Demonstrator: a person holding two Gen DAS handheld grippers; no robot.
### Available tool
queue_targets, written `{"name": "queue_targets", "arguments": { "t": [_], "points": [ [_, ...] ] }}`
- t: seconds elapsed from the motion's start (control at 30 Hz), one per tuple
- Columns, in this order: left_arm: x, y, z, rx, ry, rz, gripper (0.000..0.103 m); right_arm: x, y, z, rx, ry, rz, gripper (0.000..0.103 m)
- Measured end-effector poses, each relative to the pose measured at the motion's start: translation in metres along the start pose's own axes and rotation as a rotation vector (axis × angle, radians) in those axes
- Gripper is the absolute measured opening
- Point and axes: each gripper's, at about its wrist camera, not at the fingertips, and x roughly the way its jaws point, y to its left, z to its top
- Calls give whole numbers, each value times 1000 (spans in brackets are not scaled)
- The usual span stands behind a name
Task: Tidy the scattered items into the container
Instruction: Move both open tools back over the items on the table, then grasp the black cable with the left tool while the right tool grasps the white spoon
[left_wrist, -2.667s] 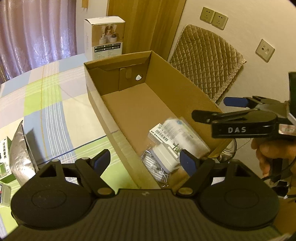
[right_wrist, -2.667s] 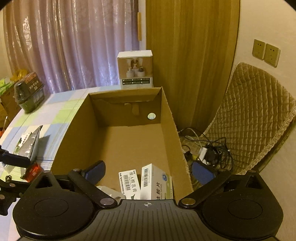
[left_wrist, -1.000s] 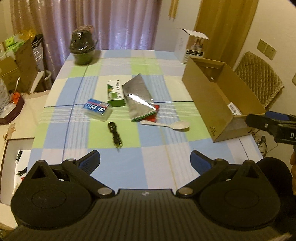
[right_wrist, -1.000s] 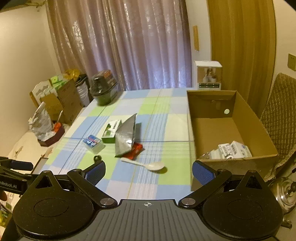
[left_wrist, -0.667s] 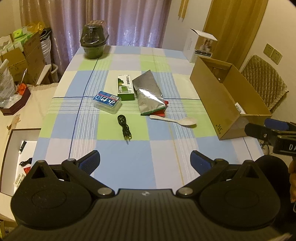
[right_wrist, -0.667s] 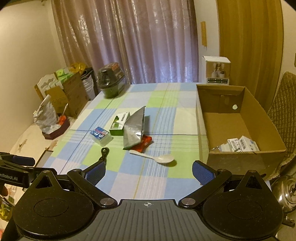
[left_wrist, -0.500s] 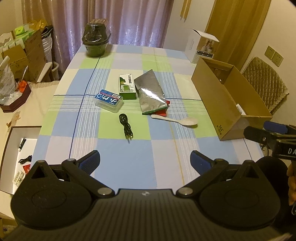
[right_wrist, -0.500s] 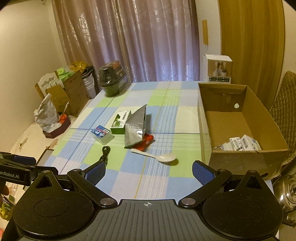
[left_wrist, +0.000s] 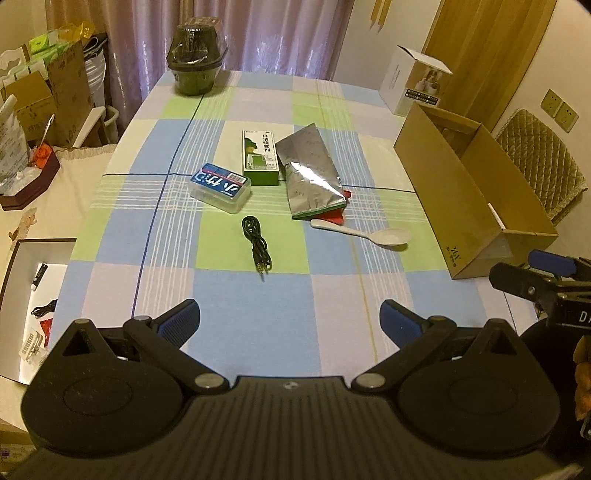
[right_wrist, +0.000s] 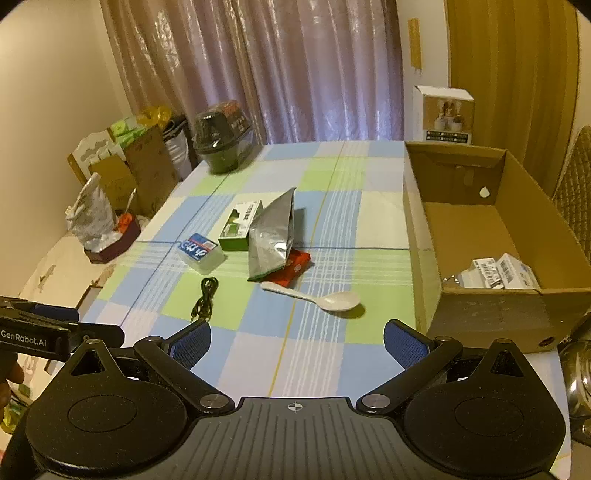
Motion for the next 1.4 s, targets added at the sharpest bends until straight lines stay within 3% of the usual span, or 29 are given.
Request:
{"name": "queue_targets", "arguments": {
  "t": [0.2, 0.37, 0.53, 0.67, 0.77, 0.83, 1.07, 1.13, 1.27, 1.33, 1.4],
  "points": [
    [17, 8, 5, -4, 21, -6, 101, 24, 3, 3, -50, 34, 9, 103],
    [36, 18, 14, 6, 42, -9, 100, 51, 9, 11, -194, 69, 22, 103],
    [62, 26, 28, 22, 65, -18, 96, 86, 4, 16, -306, 120, 23, 103],
    [86, 30, 38, 34, 81, -32, 91, 115, -5, 18, -325, 147, 13, 103],
    [107, 33, 44, 40, 90, -38, 85, 133, -10, 17, -329, 158, 19, 103],
    [123, 34, 48, 53, 103, -34, 73, 143, -11, 17, -341, 167, 30, 103],
    [173, 34, 60, 78, 154, -35, 59, 177, -15, 14, -351, 186, 31, 103],
    [184, 33, 62, 82, 172, -40, 46, 184, -17, 13, -354, 193, 28, 88],
    [197, 32, 65, 107, 189, -32, 32, 197, -22, 11, -359, 202, 10, 87],
    [199, 31, 64, 131, 199, -37, 16, 202, -25, 12, -362, 203, 5, 87],
    [198, 30, 61, 157, 207, -47, 13, 207, -27, 14, -362, 209, 1, 87]
  ]
}}
